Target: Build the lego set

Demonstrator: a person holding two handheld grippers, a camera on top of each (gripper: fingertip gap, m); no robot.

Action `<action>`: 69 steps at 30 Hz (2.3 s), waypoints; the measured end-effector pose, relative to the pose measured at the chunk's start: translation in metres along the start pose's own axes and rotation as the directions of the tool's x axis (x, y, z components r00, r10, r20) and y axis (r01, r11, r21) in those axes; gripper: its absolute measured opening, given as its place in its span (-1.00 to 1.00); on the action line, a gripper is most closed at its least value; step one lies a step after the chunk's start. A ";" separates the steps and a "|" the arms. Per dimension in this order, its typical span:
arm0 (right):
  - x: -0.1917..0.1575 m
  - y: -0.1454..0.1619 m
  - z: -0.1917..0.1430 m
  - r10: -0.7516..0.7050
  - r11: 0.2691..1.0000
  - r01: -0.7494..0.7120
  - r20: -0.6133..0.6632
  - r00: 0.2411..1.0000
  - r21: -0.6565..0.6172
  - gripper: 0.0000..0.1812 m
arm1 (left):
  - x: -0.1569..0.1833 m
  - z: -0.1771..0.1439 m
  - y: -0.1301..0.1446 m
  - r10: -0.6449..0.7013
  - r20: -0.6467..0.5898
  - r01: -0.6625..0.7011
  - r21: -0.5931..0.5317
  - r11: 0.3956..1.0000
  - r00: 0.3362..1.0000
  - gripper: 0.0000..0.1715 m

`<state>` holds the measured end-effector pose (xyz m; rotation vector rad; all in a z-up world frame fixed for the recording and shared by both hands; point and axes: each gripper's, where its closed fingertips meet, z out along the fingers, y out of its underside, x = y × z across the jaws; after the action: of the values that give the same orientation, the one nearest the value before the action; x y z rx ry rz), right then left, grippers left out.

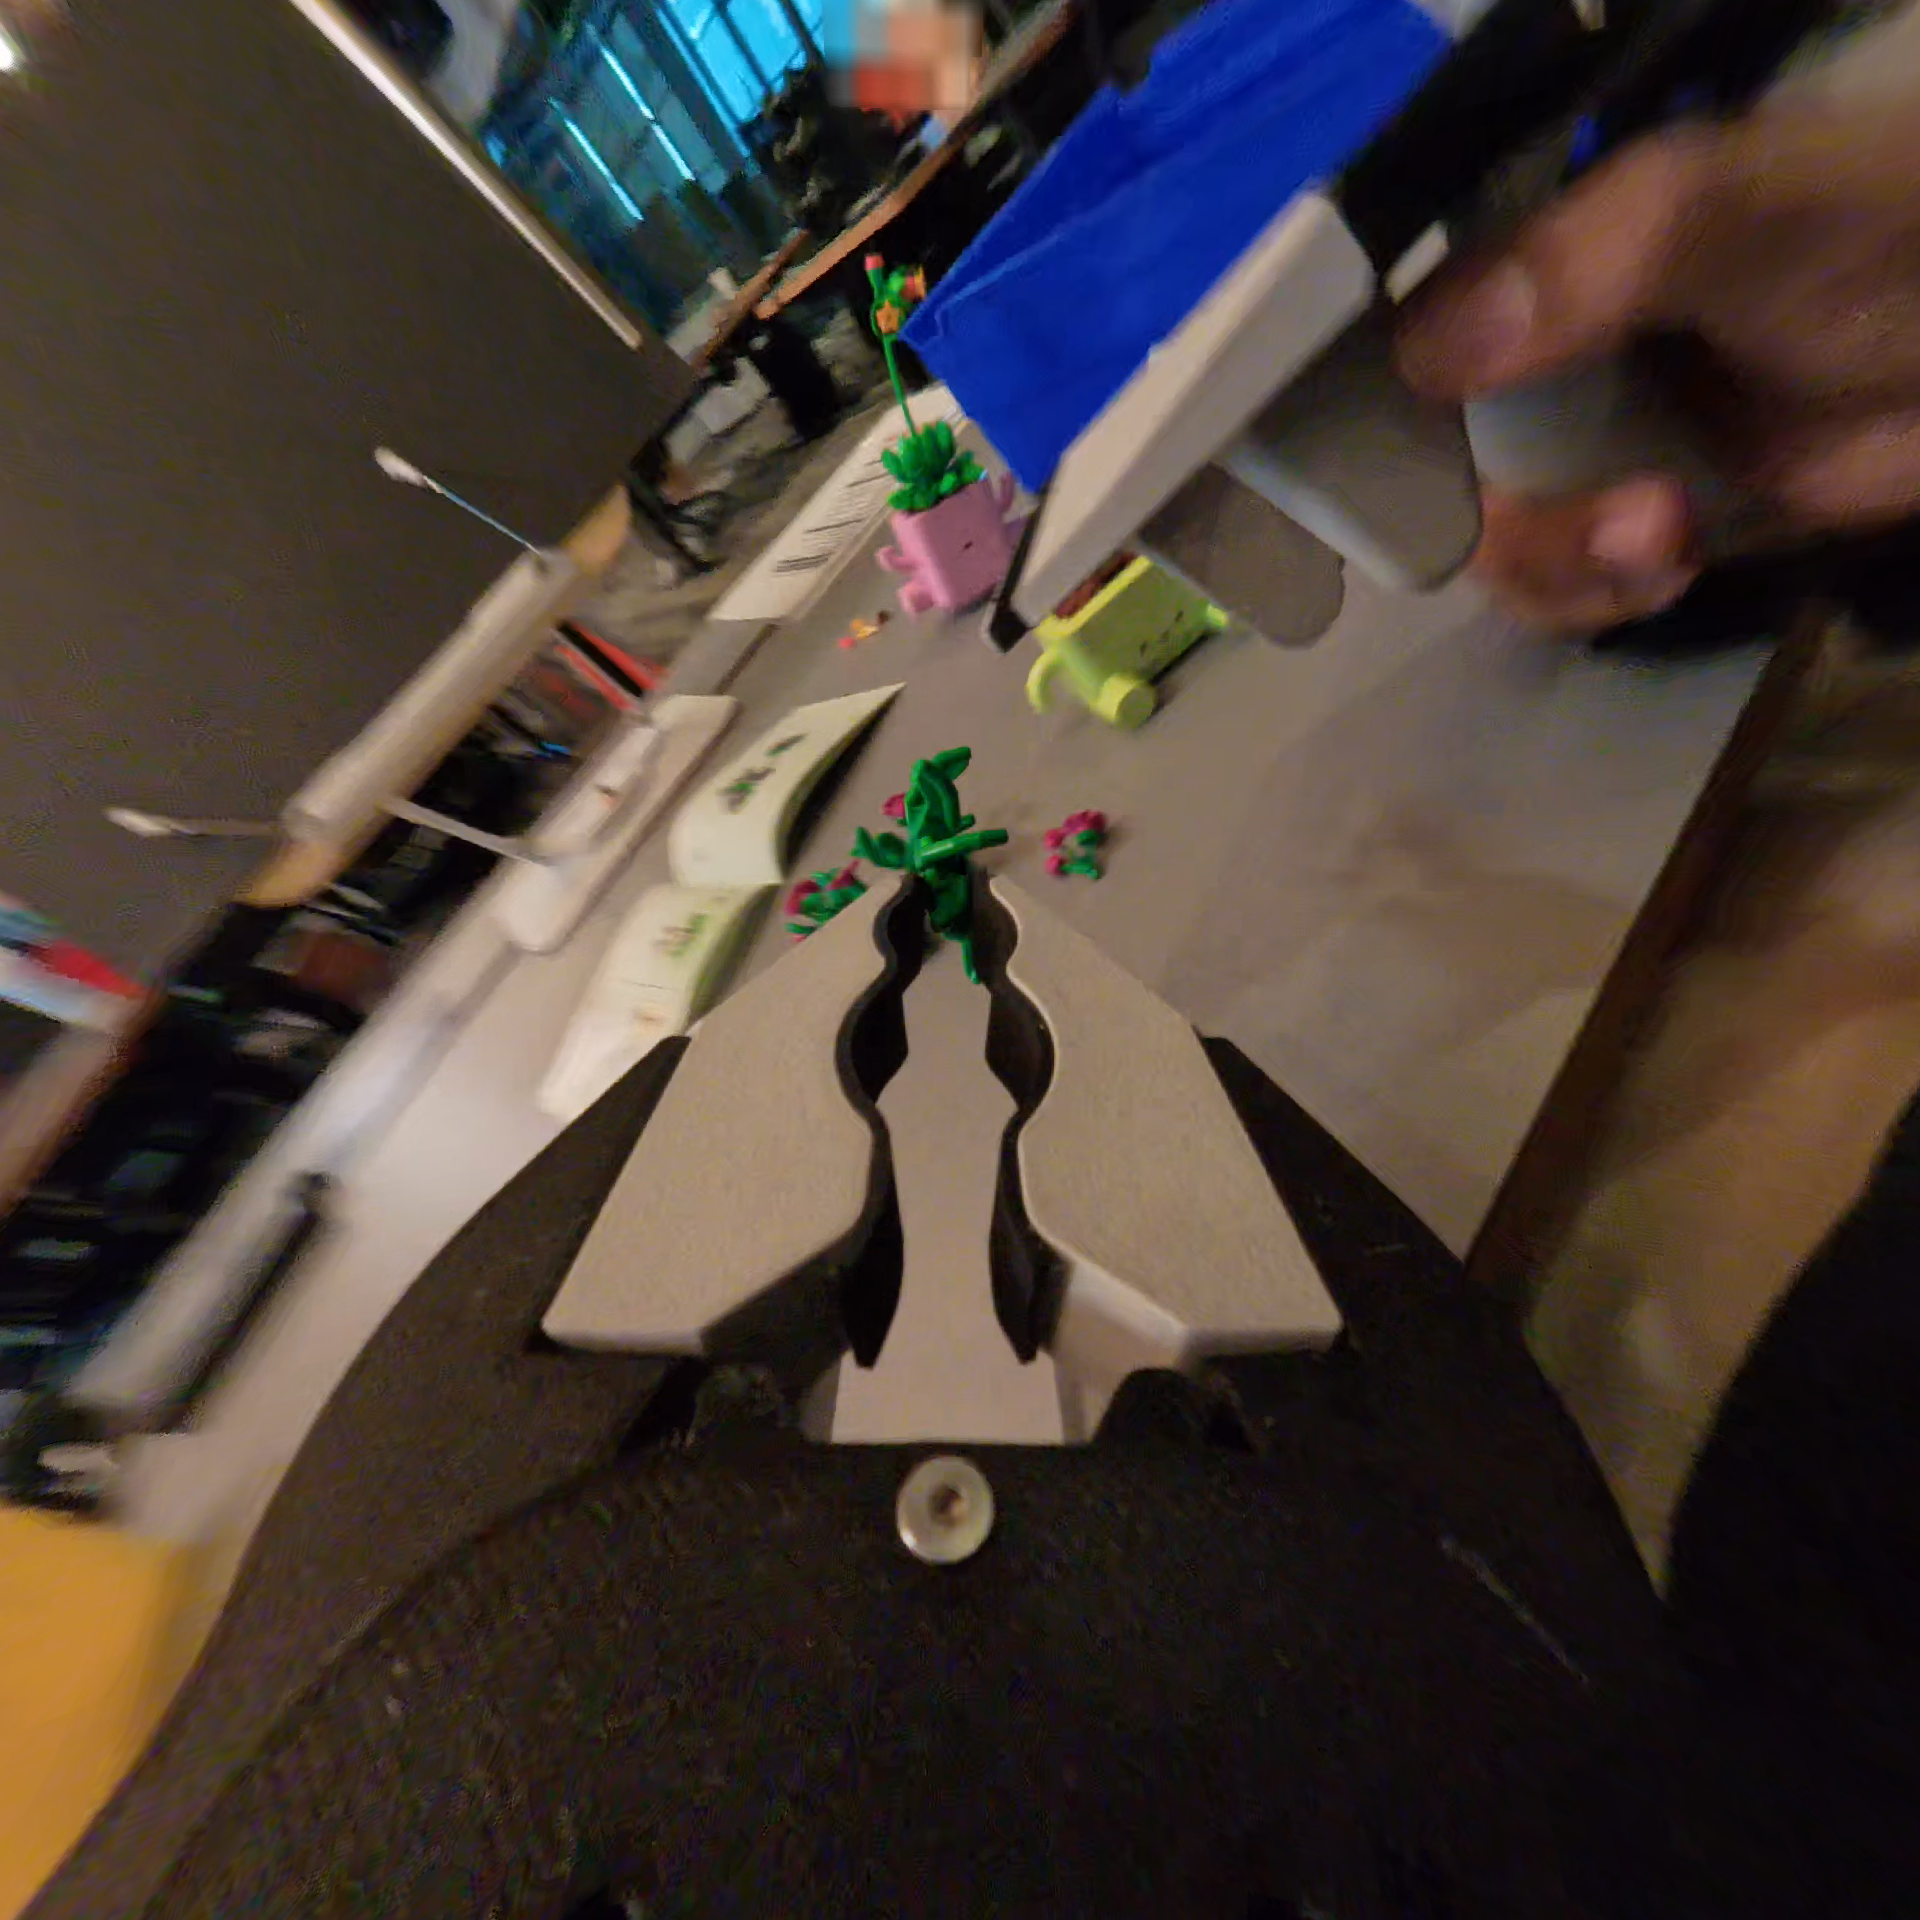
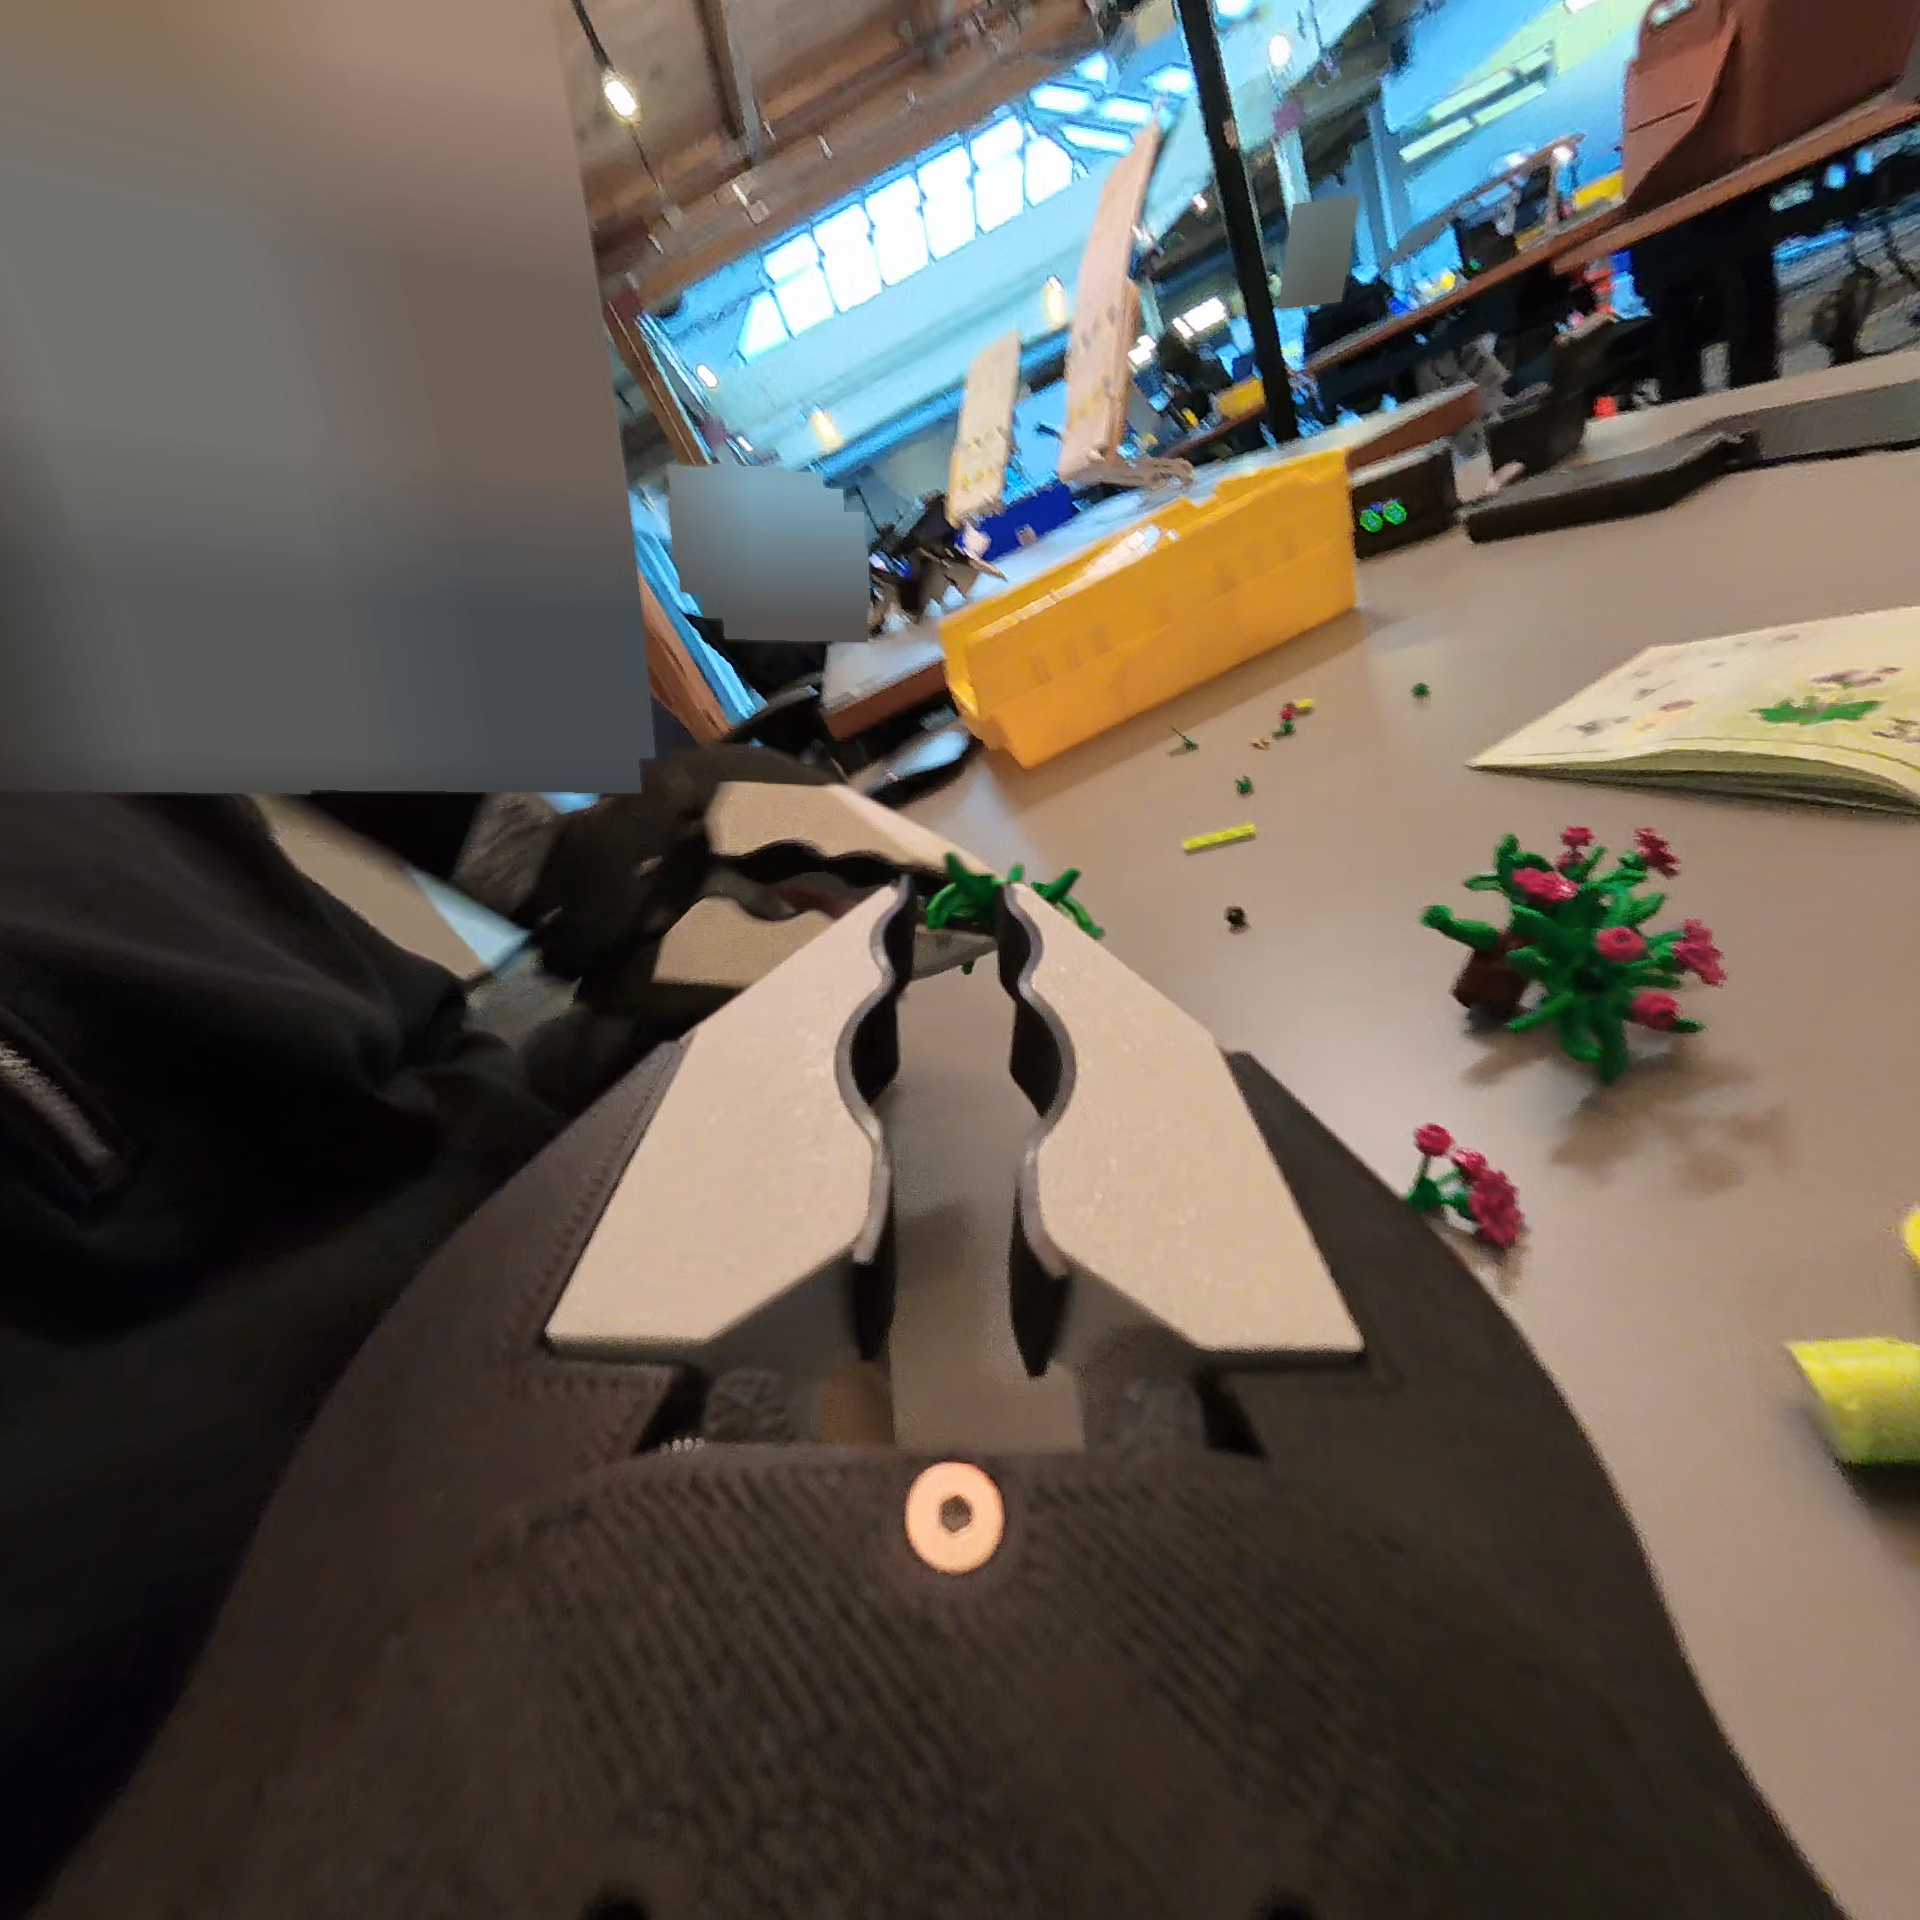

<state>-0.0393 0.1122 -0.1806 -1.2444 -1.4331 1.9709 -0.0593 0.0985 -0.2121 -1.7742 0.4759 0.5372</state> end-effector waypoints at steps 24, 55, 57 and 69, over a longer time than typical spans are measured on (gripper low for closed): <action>0.006 0.018 0.006 -0.037 0.993 0.030 -0.058 0.998 -0.117 -0.95 | 0.007 0.003 -0.007 0.464 0.195 -0.457 -0.080 0.886 0.864 -0.92; 0.014 0.013 0.002 -0.004 0.996 -0.004 -0.082 0.997 -0.087 -1.00 | 0.006 0.004 -0.007 0.462 0.190 -0.457 -0.075 0.886 0.866 -0.92; 0.014 0.013 0.002 -0.004 0.996 -0.004 -0.084 0.997 -0.088 -1.00 | 0.006 0.004 -0.007 0.461 0.190 -0.455 -0.072 0.887 0.867 -0.92; 0.018 0.017 0.003 0.051 0.992 -0.062 -0.100 0.994 -0.110 -1.00 | 0.008 0.002 -0.010 0.441 0.183 -0.439 -0.051 0.897 0.879 -0.92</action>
<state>-0.0488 0.1171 -0.2038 -1.4240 -1.4943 1.8604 -0.0476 0.1021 -0.2095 -1.6016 0.7499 1.0207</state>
